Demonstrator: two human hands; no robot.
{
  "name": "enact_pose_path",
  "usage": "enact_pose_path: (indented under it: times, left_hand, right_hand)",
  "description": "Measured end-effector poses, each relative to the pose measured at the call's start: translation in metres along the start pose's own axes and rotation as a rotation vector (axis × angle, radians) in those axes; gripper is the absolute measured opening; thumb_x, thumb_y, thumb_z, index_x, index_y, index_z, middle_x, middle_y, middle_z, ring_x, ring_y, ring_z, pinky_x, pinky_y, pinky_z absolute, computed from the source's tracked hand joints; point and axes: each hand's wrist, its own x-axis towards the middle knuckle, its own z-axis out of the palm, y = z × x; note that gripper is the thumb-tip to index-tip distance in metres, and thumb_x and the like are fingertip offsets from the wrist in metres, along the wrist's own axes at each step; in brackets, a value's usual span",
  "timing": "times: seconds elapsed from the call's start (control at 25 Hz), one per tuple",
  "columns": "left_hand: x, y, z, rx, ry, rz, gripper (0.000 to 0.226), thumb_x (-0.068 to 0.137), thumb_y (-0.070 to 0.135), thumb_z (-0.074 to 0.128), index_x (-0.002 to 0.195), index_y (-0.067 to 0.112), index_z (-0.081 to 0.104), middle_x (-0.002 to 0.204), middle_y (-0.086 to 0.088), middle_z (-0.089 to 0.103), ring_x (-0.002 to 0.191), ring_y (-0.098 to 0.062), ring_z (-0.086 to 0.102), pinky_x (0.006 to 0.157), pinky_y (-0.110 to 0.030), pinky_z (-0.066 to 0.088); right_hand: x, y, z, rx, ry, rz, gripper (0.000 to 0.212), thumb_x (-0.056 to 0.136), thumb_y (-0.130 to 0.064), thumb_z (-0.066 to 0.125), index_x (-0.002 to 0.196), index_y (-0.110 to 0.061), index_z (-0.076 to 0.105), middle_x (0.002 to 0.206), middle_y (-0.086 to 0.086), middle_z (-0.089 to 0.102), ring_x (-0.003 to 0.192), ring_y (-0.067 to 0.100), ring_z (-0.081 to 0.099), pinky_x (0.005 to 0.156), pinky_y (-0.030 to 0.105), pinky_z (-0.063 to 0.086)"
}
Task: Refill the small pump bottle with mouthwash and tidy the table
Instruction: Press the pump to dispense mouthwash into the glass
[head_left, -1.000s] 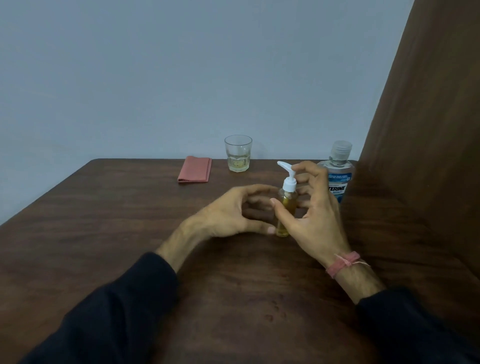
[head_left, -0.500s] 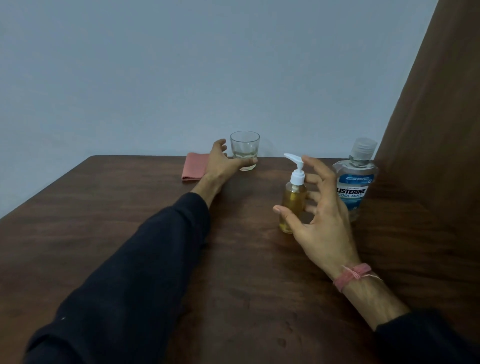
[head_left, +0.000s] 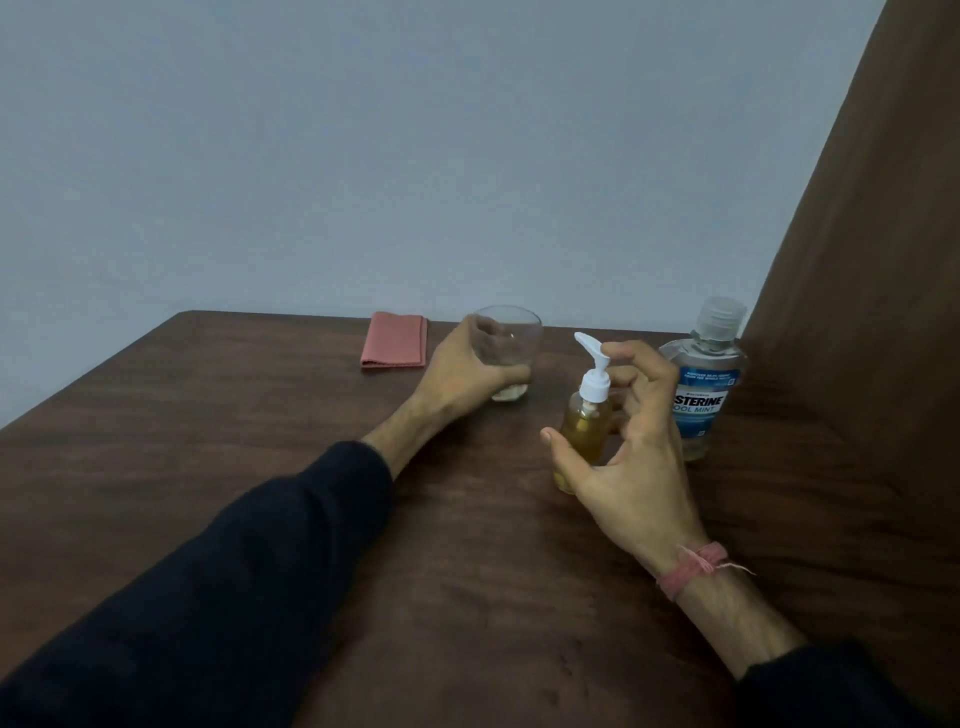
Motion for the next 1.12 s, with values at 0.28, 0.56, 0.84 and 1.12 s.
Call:
enact_pose_path:
  times: [0.28,0.56,0.84,1.12]
  left_hand:
    - [-0.116,0.019,-0.021,0.017,0.005,0.162,0.069,0.063,0.041,0.096,0.124,0.038,0.062,0.122,0.019,0.074,0.109,0.0,0.077,0.091,-0.017,0.061]
    - [-0.133,0.025,-0.013,0.039,0.083,0.232,0.075,0.069,0.029,0.104,0.129,0.031,0.059,0.122,0.017,0.075,0.114,0.004,0.074,0.096,-0.02,0.062]
    - [-0.135,0.027,-0.013,0.045,0.09,0.252,0.069,0.076,0.034,0.101,0.131,0.029,0.059,0.12,0.016,0.075,0.111,0.01,0.072,0.086,-0.007,0.055]
    - [-0.133,0.025,-0.014,0.065,0.081,0.246,0.071,0.074,0.041,0.1,0.132,0.035,0.058,0.121,0.021,0.073,0.112,0.01,0.071,0.09,-0.008,0.056]
  right_hand:
    - [-0.01,-0.017,0.012,0.082,-0.04,-0.029,0.079,0.088,-0.007,0.075,0.147,-0.033,0.03,0.136,-0.003,0.048,0.12,0.023,0.063,0.092,0.054,0.061]
    - [-0.016,-0.03,0.01,0.317,-0.118,0.154,0.077,0.08,0.006,0.065,0.137,-0.035,0.032,0.099,0.0,0.06,0.042,0.027,0.062,0.042,0.038,0.056]
    - [-0.013,-0.046,0.011,0.138,-0.156,0.116,0.07,0.079,-0.001,0.067,0.133,-0.033,0.035,0.09,-0.001,0.062,0.049,0.013,0.06,0.044,0.036,0.053]
    - [-0.011,-0.048,0.011,0.091,-0.139,0.132,0.065,0.08,-0.005,0.065,0.131,-0.031,0.035,0.088,0.006,0.058,0.05,0.033,0.06,0.045,0.057,0.053]
